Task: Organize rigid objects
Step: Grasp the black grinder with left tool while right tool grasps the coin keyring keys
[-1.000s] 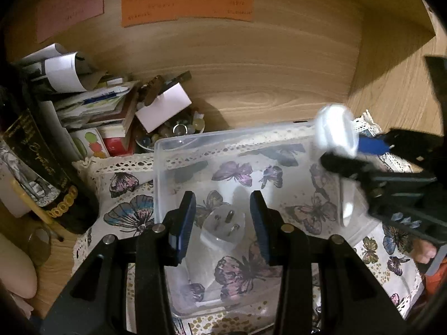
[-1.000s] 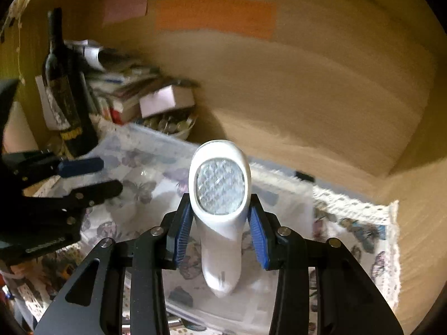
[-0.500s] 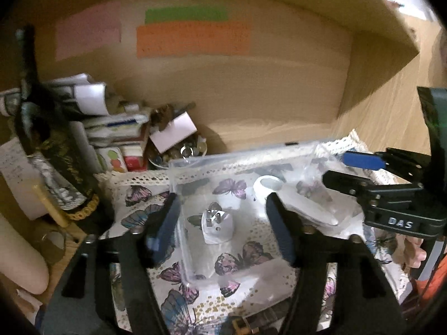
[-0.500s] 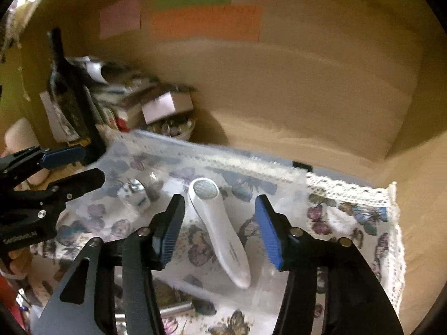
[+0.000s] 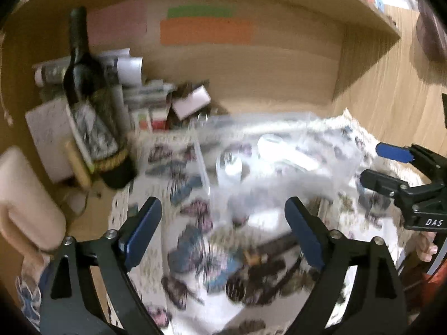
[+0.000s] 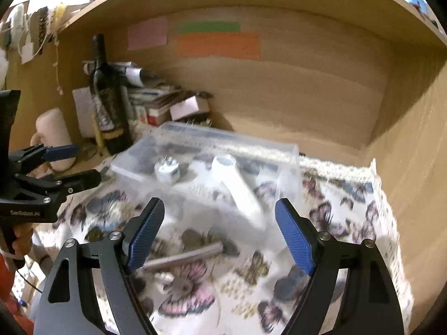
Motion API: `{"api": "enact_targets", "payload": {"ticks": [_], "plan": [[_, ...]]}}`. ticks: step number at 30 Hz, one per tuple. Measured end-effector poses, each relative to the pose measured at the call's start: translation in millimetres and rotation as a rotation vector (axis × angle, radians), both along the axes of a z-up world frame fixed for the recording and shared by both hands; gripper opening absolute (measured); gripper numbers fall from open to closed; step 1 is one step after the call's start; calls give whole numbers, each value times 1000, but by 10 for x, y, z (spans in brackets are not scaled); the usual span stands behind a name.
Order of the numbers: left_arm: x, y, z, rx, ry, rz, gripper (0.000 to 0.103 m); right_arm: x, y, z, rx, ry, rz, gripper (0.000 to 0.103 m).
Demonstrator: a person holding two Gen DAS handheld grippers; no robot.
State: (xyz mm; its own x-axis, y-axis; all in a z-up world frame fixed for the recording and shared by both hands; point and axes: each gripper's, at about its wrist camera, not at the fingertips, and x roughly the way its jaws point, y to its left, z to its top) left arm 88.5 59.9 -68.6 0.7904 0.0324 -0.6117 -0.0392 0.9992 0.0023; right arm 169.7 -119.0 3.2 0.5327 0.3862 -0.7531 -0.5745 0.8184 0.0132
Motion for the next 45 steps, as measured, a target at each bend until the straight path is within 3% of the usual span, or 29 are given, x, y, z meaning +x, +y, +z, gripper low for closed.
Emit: {"api": "enact_targets", "payload": {"ticks": [9,14,23,27,33,45], "plan": [[-217,-34,-467,-38,145,-6,90,-211,-33,-498,-7,162,-9,80],[-234,-55,-615,-42,195,-11,75,-236,48,-680,-7,230,5,80],[-175,-105,-717,-60,232,-39,72,-187,225,-837,20,305,24,80],[-154,-138,-736,-48,222,-40,65,-235,286,-842,-28,275,31,79],[-172,-152,-741,-40,200,-45,36,-254,277,-837,-89,244,28,57],[-226,-110,-571,-72,146,-35,36,-289,17,-689,-55,205,-39,56]]}}
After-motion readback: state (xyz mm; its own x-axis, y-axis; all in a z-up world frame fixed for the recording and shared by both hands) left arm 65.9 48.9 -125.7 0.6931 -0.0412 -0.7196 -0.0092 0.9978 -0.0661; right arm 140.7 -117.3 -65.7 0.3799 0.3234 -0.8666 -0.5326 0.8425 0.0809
